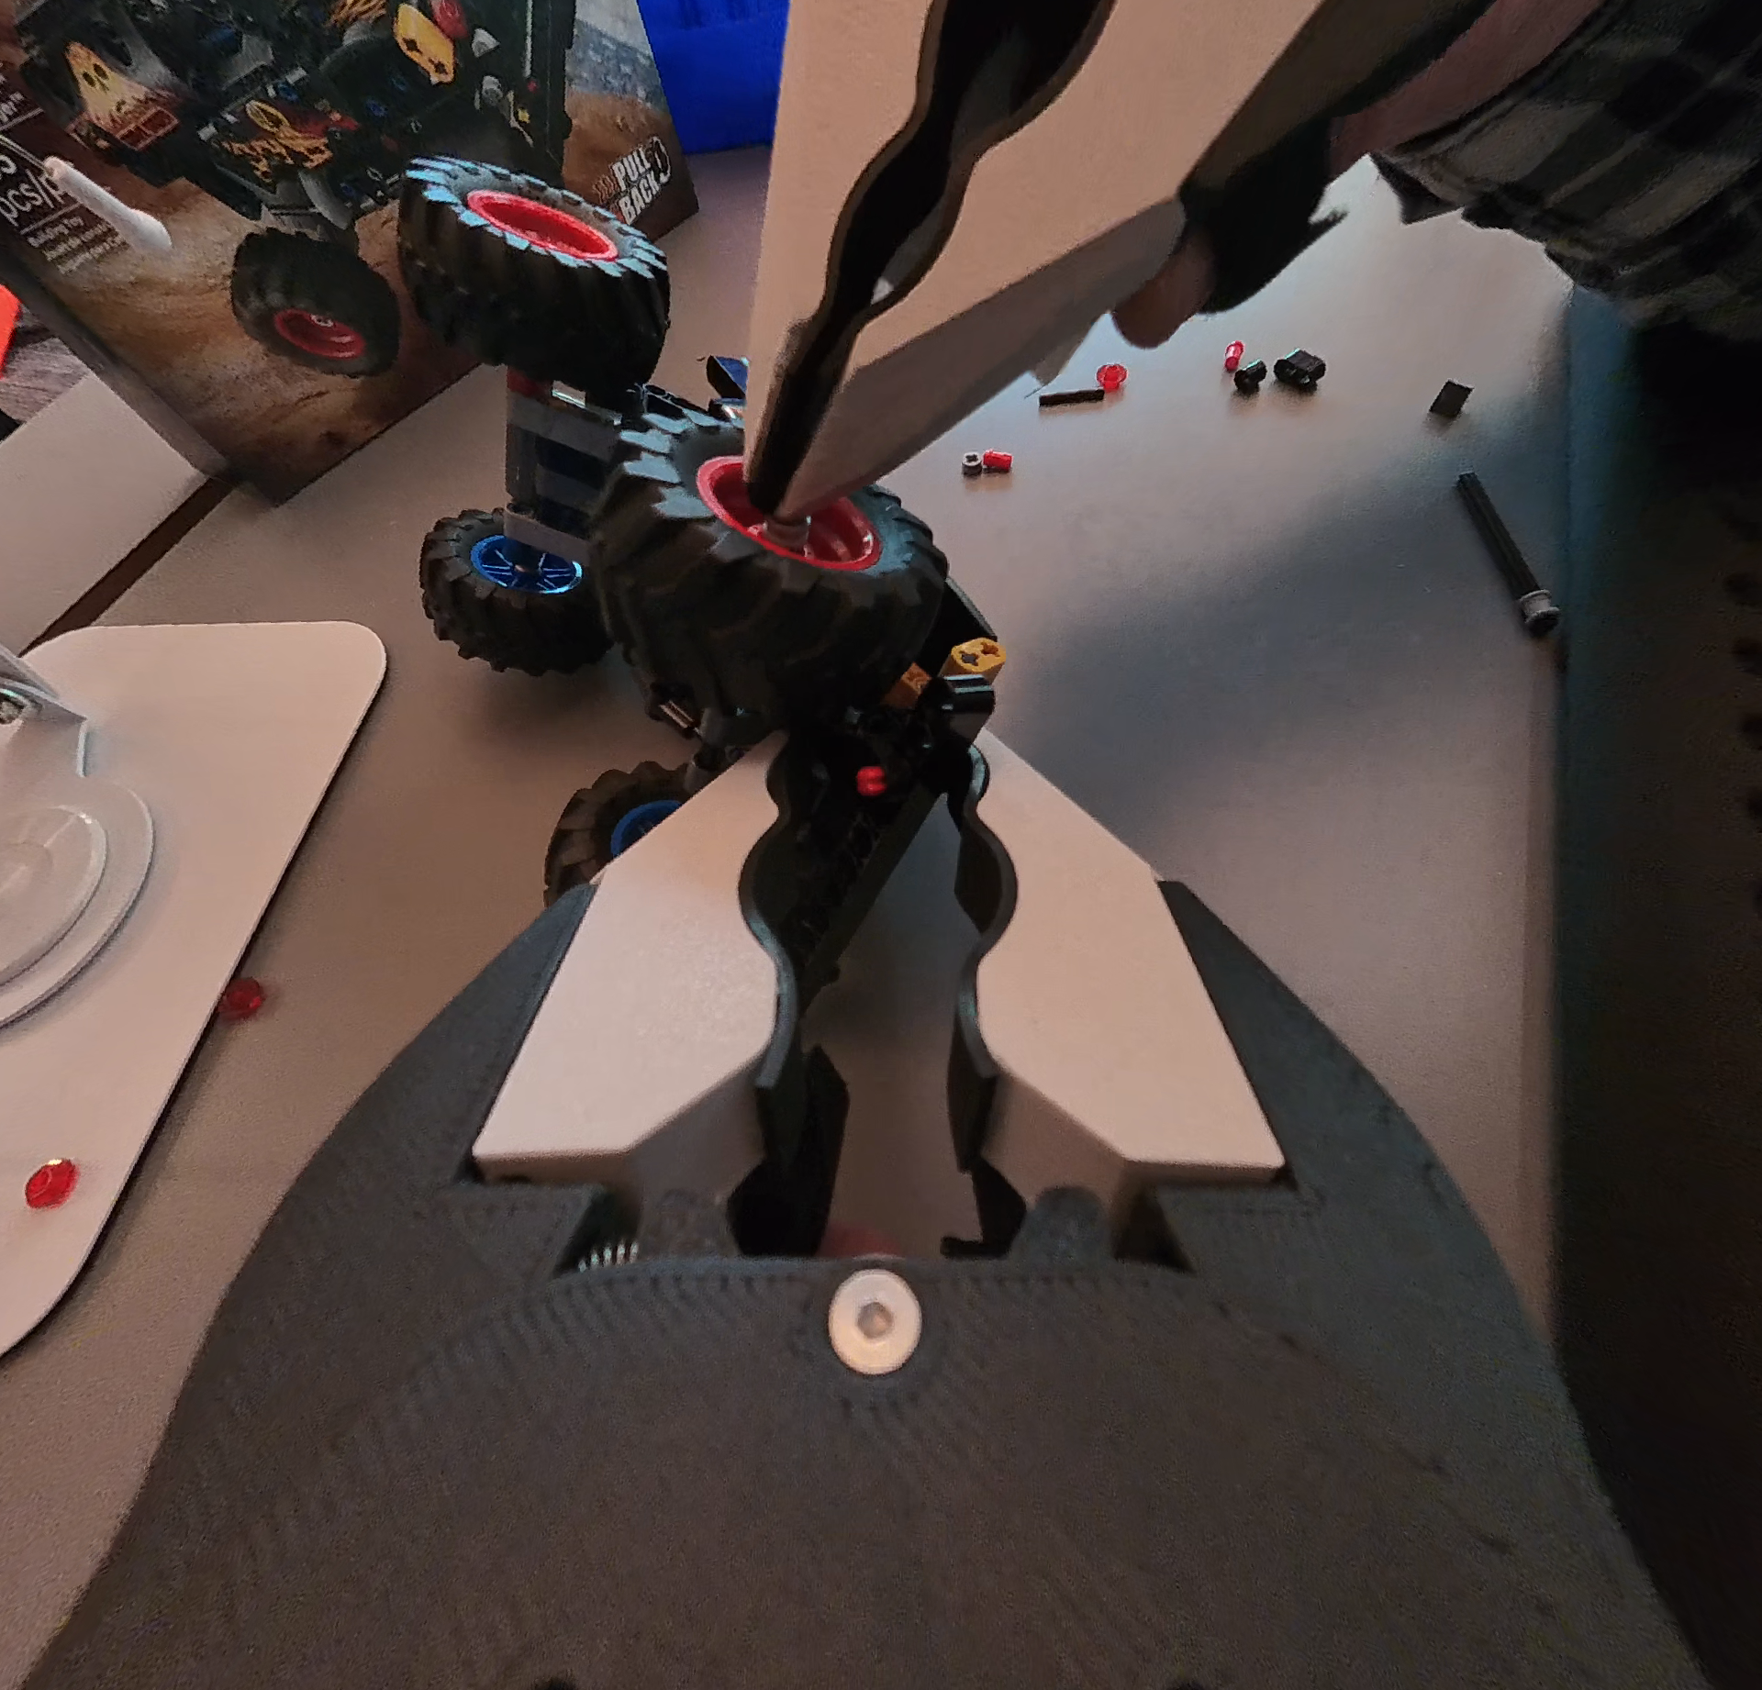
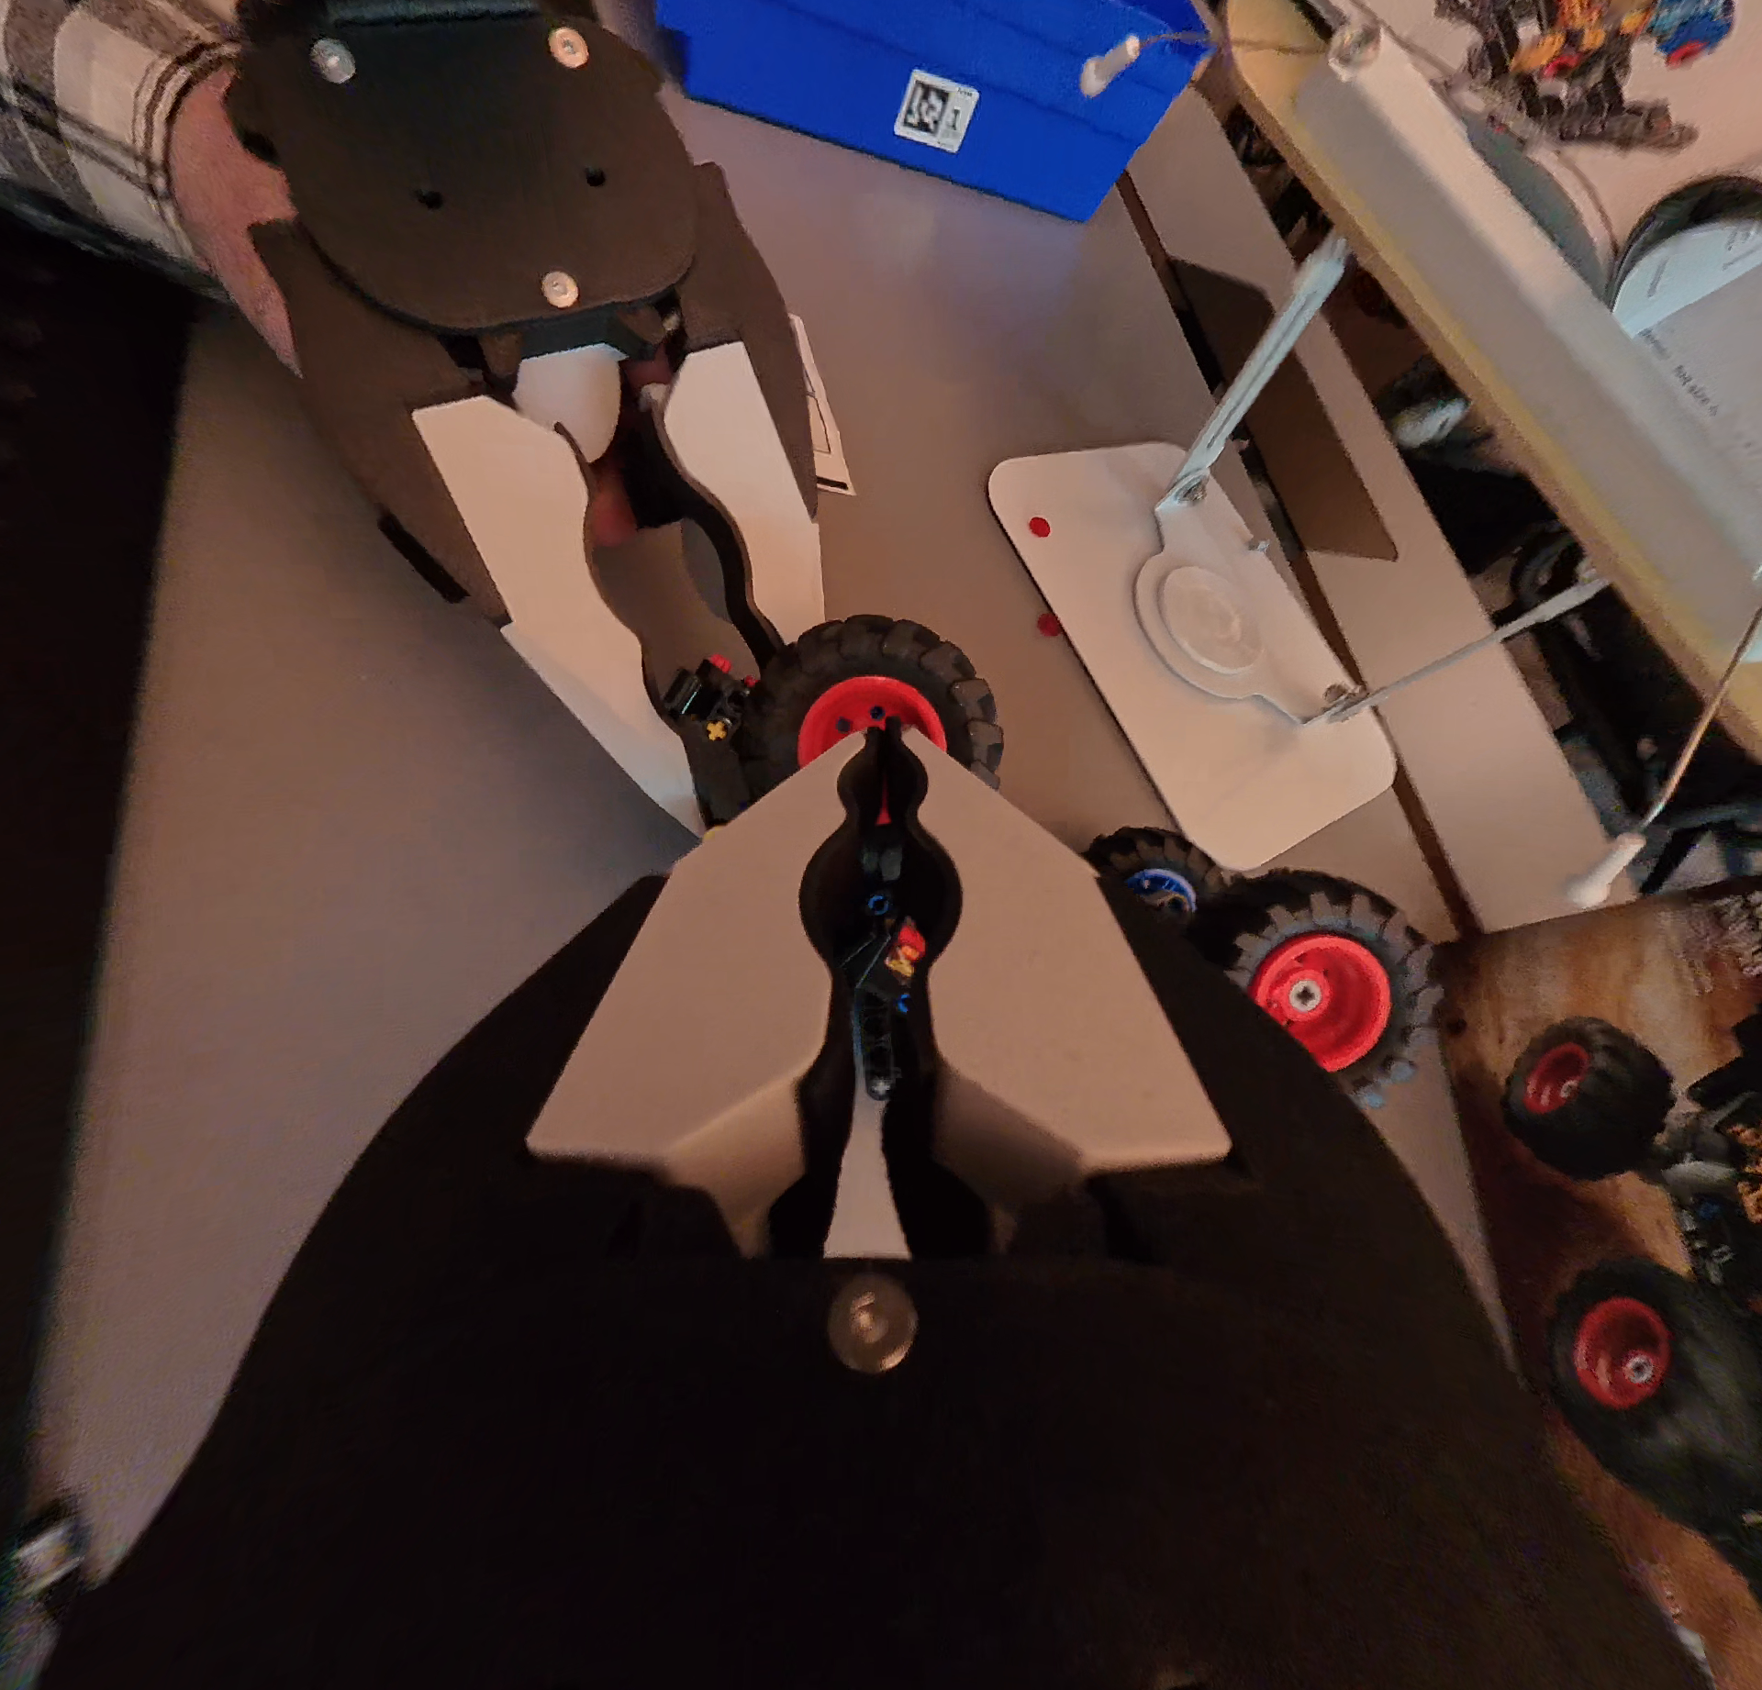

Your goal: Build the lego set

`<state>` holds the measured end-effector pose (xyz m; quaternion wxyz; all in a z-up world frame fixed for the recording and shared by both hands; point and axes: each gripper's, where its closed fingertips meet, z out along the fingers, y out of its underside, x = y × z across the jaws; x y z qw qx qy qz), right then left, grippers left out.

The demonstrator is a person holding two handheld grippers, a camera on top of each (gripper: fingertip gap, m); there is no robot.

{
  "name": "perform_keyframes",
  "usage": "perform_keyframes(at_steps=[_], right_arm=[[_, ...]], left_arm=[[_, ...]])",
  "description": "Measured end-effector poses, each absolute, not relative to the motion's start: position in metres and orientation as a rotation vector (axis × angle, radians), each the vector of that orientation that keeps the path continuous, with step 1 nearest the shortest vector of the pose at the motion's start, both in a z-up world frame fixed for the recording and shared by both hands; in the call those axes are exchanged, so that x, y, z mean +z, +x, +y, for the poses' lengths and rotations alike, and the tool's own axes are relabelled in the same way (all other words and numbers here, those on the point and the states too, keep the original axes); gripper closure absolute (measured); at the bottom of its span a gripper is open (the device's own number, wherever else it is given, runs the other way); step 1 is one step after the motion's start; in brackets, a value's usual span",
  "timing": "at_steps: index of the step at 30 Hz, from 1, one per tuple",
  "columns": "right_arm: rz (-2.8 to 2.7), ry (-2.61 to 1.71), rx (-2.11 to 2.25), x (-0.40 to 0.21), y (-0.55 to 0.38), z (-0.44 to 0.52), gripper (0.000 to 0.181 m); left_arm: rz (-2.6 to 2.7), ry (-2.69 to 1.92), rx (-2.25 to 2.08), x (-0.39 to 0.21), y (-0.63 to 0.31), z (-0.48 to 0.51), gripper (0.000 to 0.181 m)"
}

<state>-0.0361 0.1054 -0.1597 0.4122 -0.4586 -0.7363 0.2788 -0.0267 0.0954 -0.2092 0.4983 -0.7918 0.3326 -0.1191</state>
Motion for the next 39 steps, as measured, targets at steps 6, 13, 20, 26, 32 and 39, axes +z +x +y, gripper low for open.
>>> perform_keyframes(at_steps=[6,13,20,26,32,39], right_arm=[[-1.833,-1.069,0.672,-0.16,-0.035,0.105,0.181],[-1.841,-0.941,0.5,-0.162,-0.038,0.107,0.181],[-1.777,-1.08,0.671,-0.146,-0.031,0.113,0.181],[-1.645,-1.089,0.719,-0.116,-0.005,0.13,0.175],[-1.572,-1.191,0.743,-0.126,0.006,0.154,0.166],[-1.475,-1.266,0.795,-0.126,0.016,0.174,0.167]], left_arm=[[0.811,-1.917,-0.288,-0.21,-0.027,0.095,0.153],[0.821,-1.924,-0.271,-0.21,-0.028,0.096,0.154],[0.785,-1.916,-0.314,-0.207,-0.028,0.099,0.154],[0.721,-1.93,-0.384,-0.202,-0.029,0.101,0.155],[0.567,-1.939,-0.542,-0.184,-0.033,0.107,0.156],[0.109,-1.898,-0.905,-0.165,-0.061,0.117,0.156]])
